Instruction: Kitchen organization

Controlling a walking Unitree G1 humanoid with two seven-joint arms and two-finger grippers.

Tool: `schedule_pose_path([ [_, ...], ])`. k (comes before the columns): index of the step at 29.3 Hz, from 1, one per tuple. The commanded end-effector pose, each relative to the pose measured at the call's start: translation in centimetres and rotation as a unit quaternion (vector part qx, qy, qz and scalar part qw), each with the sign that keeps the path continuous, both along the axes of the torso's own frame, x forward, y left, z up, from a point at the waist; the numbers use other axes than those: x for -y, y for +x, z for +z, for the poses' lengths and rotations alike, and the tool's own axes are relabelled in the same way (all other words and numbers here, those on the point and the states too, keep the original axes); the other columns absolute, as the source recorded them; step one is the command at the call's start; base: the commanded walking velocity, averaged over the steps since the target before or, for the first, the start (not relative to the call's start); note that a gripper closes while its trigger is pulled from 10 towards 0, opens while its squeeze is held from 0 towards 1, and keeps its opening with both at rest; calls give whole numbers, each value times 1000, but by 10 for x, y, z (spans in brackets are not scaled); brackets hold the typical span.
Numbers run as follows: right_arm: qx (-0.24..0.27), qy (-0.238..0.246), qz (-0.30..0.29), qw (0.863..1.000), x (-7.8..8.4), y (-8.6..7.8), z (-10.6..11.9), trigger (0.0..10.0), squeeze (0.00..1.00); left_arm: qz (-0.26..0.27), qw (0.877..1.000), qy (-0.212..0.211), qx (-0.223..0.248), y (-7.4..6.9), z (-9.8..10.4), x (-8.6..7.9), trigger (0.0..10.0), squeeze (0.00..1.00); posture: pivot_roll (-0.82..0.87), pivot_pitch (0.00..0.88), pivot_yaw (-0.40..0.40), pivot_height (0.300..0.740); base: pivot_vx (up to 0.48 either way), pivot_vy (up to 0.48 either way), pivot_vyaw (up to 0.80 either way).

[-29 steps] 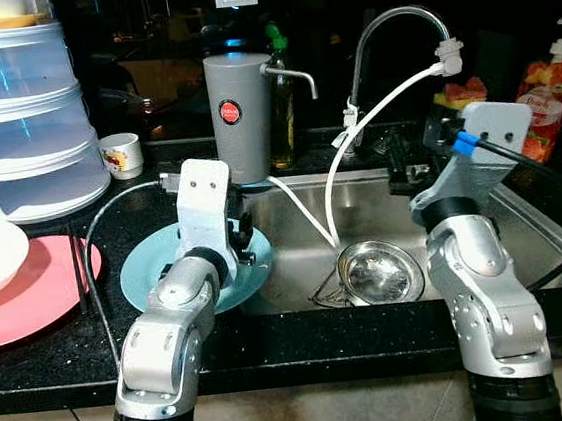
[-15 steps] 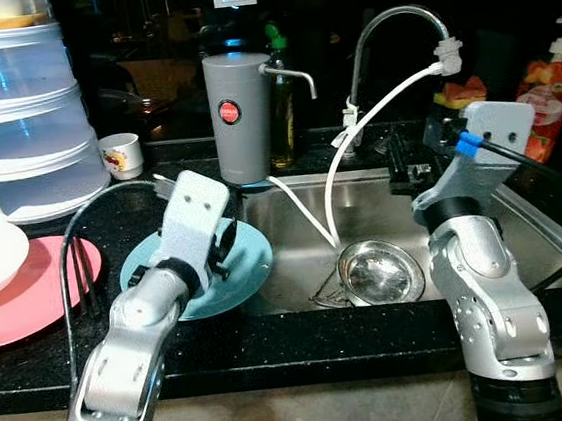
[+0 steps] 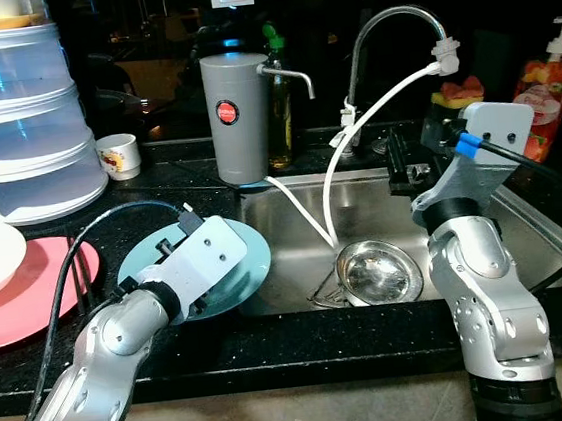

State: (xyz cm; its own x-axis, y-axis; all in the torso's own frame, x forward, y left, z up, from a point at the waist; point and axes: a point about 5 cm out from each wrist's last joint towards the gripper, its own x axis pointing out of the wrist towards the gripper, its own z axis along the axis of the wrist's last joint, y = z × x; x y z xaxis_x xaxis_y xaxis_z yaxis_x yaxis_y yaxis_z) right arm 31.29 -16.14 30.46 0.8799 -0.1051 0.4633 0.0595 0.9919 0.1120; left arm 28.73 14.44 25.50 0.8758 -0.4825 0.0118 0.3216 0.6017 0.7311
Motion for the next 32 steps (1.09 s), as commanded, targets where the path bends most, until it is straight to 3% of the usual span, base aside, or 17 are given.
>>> schedule_pose_path([
  [1, -1, -1, -1, 1000, 2, -2, 0, 10000, 0, -18, 1000, 1, 2, -7, 5, -2, 10000, 0, 73, 62, -38, 740, 0, 0, 0],
  [9, -6, -6, 15, 1000, -4, 0, 0, 10000, 0, -47, 999, -16, -16, -18, 20, -31, 10000, 0, 86, 65, -50, 740, 0, 0, 0],
  [14, -7, -14, 32, 999, -11, 1, -1, 10000, 0, -29, 998, 41, -32, -23, 22, -57, 10000, 0, 87, 63, -51, 740, 0, 0, 0],
  [17, -7, -14, 34, 999, -11, 1, -1, 10000, 0, -21, 997, 62, -38, -23, 20, -64, 10000, 0, 87, 63, -51, 740, 0, 0, 0],
  [32, -5, -17, 31, 999, -10, 0, 0, 10000, 0, -22, 996, 75, -45, -23, 20, -72, 10000, 0, 76, 58, -45, 740, 0, 0, 0],
])
